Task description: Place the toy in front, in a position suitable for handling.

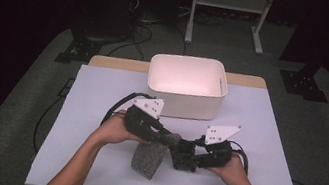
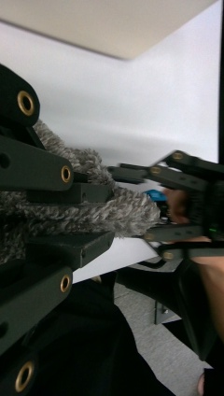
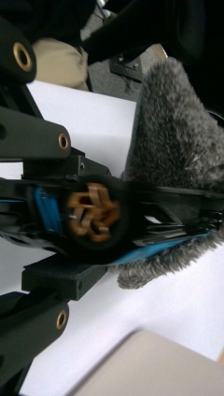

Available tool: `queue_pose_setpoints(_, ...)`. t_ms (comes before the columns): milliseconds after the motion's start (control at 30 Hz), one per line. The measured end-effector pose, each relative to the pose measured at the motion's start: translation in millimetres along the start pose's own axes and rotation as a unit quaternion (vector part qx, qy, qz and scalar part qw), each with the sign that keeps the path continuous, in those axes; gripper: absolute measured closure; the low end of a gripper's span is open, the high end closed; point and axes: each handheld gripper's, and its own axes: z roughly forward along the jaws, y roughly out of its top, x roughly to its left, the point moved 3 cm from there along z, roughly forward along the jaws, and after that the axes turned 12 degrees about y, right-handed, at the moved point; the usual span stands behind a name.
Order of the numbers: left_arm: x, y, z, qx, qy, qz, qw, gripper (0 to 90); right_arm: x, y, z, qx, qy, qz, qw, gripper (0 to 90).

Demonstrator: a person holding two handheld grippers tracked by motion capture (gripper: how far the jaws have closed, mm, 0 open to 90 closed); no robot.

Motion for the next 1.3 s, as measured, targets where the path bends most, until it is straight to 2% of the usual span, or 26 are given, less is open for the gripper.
queue_pose_setpoints(100,0.5,1.7,-8.2,-0.004,0.006,0.000,1.0000,77.7,-2.6,4.7,8.6,-0.009,0.008,-0.004,0.9999,57.0)
queue_pose_setpoints(133,0.5,1.2,-8.8,-0.002,0.006,-0.001,1.0000,77.7,-3.6,6.5,15.2,-0.011,0.014,-0.003,0.9998,57.0)
queue_pose_setpoints(200,0.7,-0.7,-9.8,0.003,0.007,0.000,1.0000,77.8,-4.6,6.9,17.4,-0.013,0.016,-0.004,0.9998,57.0)
queue_pose_setpoints(367,-1.1,-1.1,-7.5,0.003,0.000,0.004,1.0000,77.8,-2.8,6.6,15.6,-0.006,0.016,-0.002,0.9999,56.4)
queue_pose_setpoints(500,-1.8,-2.2,-5.0,0.014,0.003,0.004,0.9999,77.7,-1.5,4.5,10.0,0.005,0.016,0.002,0.9999,54.7)
queue_pose_setpoints(633,-2.1,-2.3,-5.4,0.019,0.005,0.005,0.9998,77.6,-0.3,2.5,7.0,0.003,0.014,0.003,0.9999,56.0)
queue_pose_setpoints(700,-2.2,-2.2,-7.1,0.020,0.009,0.004,0.9997,77.6,1.1,4.2,9.8,0.002,0.007,-0.006,1.0000,56.6)
queue_pose_setpoints(833,-1.9,1.3,-11.9,0.020,0.013,0.005,0.9997,77.6,0.6,6.7,14.7,-0.004,0.006,-0.007,0.9999,56.8)
queue_pose_setpoints(1033,-3.6,16.1,-14.5,0.021,0.012,0.017,0.9996,77.5,1.0,14.4,27.4,-0.003,0.002,-0.015,0.9999,57.0)
queue_pose_setpoints(1133,-3.5,15.7,-14.0,0.025,0.011,0.016,0.9995,77.6,0.5,15.2,29.4,-0.003,0.005,-0.014,0.9999,56.9)
queue_pose_setpoints(1233,-3.6,13.3,-16.0,0.026,0.013,0.015,0.9995,77.6,-0.7,13.5,28.1,-0.011,0.011,-0.001,0.9999,56.0)
queue_pose_setpoints(1300,-3.4,11.1,-18.3,0.029,0.020,0.014,0.9993,77.6,-1.1,12.9,27.2,-0.011,0.013,-0.001,0.9999,55.2)
